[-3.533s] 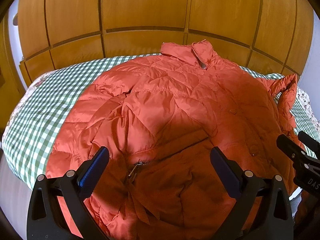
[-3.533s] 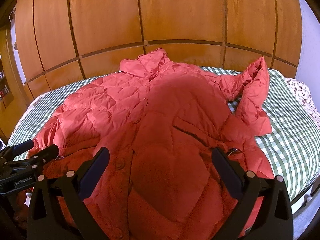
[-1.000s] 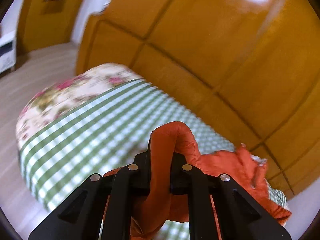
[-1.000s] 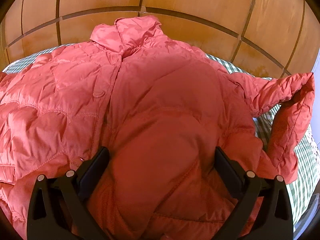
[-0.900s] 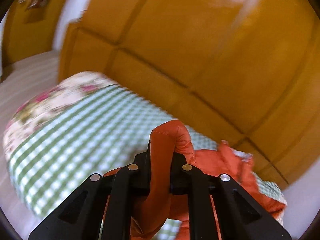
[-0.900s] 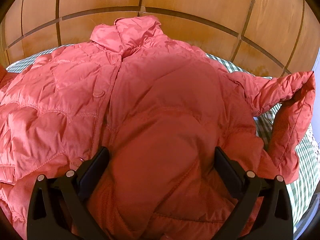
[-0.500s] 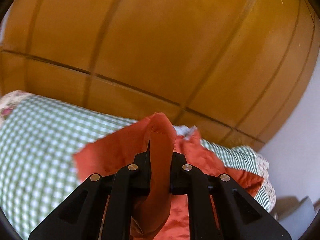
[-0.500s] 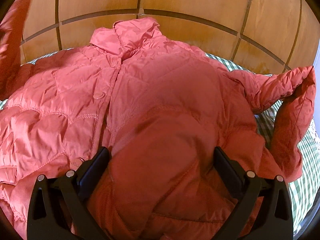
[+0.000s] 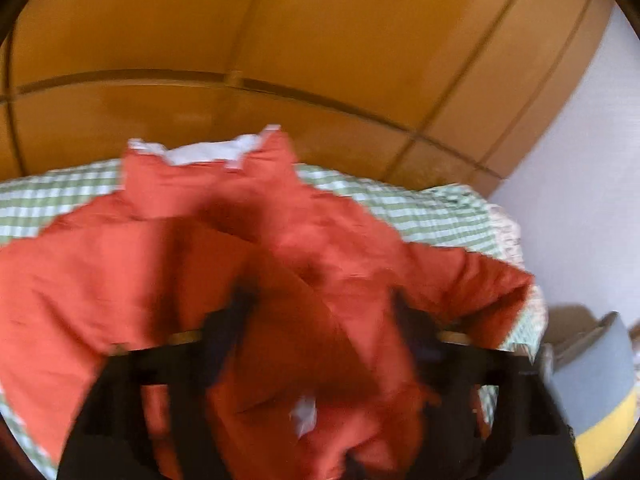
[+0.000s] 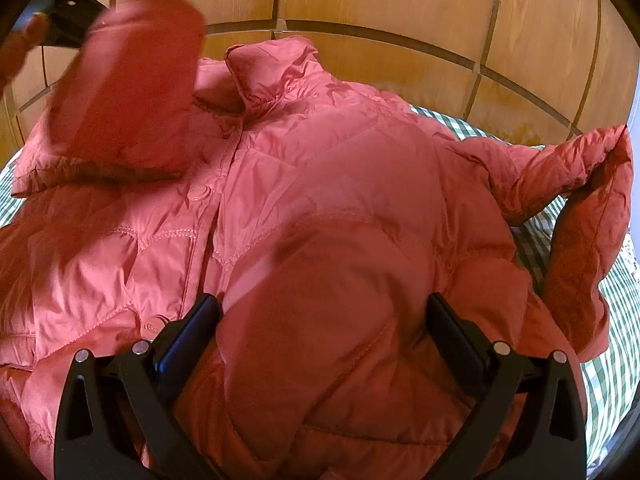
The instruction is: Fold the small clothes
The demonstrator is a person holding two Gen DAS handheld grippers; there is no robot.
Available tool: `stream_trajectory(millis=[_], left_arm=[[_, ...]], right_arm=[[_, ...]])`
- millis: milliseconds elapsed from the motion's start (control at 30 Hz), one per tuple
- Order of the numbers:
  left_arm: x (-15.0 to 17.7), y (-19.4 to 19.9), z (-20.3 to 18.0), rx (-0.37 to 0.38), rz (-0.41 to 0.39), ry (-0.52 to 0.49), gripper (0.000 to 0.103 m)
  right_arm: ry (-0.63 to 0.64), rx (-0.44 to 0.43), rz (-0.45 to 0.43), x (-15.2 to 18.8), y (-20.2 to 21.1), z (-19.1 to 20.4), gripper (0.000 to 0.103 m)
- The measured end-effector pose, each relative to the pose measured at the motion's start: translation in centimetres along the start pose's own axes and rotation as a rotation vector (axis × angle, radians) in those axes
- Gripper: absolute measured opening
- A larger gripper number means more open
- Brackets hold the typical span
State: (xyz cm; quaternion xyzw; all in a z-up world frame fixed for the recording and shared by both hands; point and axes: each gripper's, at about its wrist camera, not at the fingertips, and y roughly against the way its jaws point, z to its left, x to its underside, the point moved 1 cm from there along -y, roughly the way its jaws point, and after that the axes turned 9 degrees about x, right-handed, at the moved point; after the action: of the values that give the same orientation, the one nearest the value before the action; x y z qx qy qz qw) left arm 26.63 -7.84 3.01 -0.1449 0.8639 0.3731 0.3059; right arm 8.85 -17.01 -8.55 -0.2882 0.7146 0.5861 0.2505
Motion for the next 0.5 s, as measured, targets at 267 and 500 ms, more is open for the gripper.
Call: stream_trajectory(millis=[267,500], left_arm=[[3.0,5.1,-0.3,-0.047,-0.181,-0.066,0.091],[10.1,12.6,7.1,-0.272,-0.371,0.192,0.091]], right_arm=[[0.000,0.001,-0.001,0.1,0.0,0.1,0.101],[0.017,0.011,0.029,-0.2,-0.2,0.3,0.101]])
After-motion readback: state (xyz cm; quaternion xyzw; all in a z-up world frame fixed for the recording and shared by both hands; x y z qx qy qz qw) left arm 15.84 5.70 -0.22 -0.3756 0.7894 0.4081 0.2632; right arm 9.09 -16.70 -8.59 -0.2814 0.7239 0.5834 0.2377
